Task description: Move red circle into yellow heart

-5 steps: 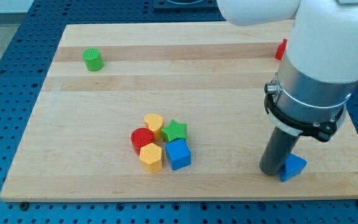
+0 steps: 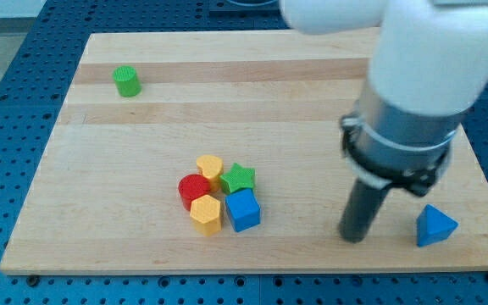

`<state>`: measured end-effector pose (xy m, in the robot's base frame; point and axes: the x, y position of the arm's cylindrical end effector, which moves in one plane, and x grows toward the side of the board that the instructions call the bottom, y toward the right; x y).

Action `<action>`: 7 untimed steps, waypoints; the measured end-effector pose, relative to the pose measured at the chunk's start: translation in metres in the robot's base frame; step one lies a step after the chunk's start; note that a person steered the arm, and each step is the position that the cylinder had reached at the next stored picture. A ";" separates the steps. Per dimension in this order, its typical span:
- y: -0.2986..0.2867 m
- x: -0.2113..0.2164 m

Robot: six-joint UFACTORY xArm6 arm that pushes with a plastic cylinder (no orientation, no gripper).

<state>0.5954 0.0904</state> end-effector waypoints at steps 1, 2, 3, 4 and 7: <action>-0.030 0.013; -0.079 0.012; -0.142 0.012; -0.170 0.011; -0.156 -0.053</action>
